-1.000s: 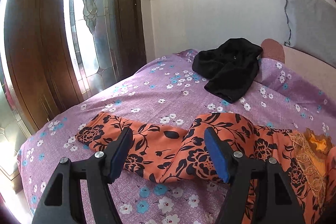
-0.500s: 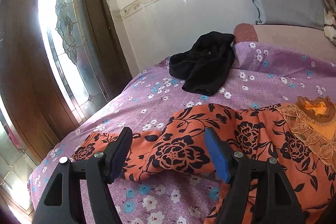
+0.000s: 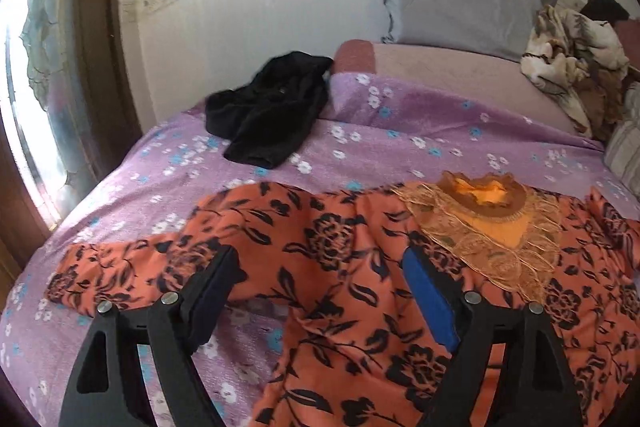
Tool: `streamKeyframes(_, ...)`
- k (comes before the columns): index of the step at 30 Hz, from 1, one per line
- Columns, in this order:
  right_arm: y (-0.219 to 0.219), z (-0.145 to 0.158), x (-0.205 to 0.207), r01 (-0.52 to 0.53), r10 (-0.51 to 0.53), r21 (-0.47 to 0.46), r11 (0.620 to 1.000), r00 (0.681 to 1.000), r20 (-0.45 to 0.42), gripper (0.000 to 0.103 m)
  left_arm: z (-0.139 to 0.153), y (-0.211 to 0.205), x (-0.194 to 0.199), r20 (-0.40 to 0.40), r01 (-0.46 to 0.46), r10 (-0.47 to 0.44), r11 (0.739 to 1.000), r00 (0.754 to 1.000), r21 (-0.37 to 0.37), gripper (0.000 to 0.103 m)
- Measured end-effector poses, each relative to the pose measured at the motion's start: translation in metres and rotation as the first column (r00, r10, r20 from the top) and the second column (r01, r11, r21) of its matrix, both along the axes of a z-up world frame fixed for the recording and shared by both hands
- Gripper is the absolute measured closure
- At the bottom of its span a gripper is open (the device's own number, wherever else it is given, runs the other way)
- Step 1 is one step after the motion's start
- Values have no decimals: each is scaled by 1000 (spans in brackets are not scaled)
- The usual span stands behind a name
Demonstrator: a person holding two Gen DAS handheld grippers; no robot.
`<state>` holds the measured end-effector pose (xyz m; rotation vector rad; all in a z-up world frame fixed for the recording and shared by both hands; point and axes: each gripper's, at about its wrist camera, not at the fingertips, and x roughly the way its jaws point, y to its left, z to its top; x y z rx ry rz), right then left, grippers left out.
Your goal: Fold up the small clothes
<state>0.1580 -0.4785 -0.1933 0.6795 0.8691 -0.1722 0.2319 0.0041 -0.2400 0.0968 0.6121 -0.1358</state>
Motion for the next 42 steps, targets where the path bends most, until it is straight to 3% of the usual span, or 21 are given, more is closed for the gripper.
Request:
streamKeyframes(3,31,-17,16,-29,30,14,999,999,-22,84,-27,-15,14,-185,79,-75,997,980,16,18)
streamKeyframes(5,33,-38,28,-24,23,-6,1000,996,-90,84,-49,-18,24,-293,55,-26,994,956,93,18)
streamKeyframes(6,31,-47,30,-7,0,-47,999,990,-139,83,-61,-16,31,-336,22,30,989,941,149,18)
streamKeyframes(7,25,-57,32,14,-35,-109,994,982,-186,84,-69,-9,36,-365,-4,61,988,929,156,12)
streamKeyframes(9,6,-71,23,75,-144,-256,964,954,-262,86,-70,8,42,-398,-69,89,996,913,65,12)
streamKeyframes(10,-7,-73,16,104,-174,-279,955,955,-240,86,-69,13,43,-407,-94,109,994,907,58,12)
streamKeyframes(13,-23,-66,-4,160,-204,-210,965,956,-210,86,-62,11,39,-394,-96,116,993,912,71,12)
streamKeyframes(17,15,-36,-19,45,-80,-235,971,987,-139,84,-40,-1,16,-305,-23,47,996,951,83,12)
streamKeyframes(19,44,-21,-27,-22,7,-208,978,997,-73,81,-34,-4,8,-306,31,-15,998,952,50,12)
streamKeyframes(20,57,-17,-33,-57,49,-190,980,998,-48,71,-33,-5,2,-321,56,-43,998,946,31,12)
streamKeyframes(21,71,-13,-37,-90,85,-169,982,996,-33,47,-33,-6,-4,-343,76,-67,997,937,13,12)
streamKeyframes(23,98,-15,-48,-137,137,-111,984,991,-4,21,-36,-5,-17,-382,88,-78,996,921,10,12)
streamKeyframes(25,120,-20,-61,-168,169,-77,983,986,5,21,-40,1,-26,-407,80,-61,996,911,29,12)
streamKeyframes(28,145,-37,-72,-208,199,-112,972,976,-89,23,-50,11,-40,-445,65,-25,995,895,75,12)
streamKeyframes(30,155,-52,-78,-238,216,-130,963,963,-163,31,-62,21,-52,-459,50,10,992,889,118,12)
streamKeyframes(32,159,-65,-85,-256,224,-122,959,948,-225,32,-64,31,-67,-441,29,14,995,897,91,11)
streamKeyframes(36,172,-64,-102,-306,258,-204,930,938,-232,32,-57,34,-101,-389,1,34,996,921,89,12)
streamKeyframes(39,174,-55,-114,-306,273,-201,930,946,-176,32,-45,26,-115,-331,-3,27,997,943,73,12)
streamKeyframes(42,177,-28,-122,-270,269,-218,938,962,-35,32,-24,17,-120,-257,-20,40,997,966,78,12)
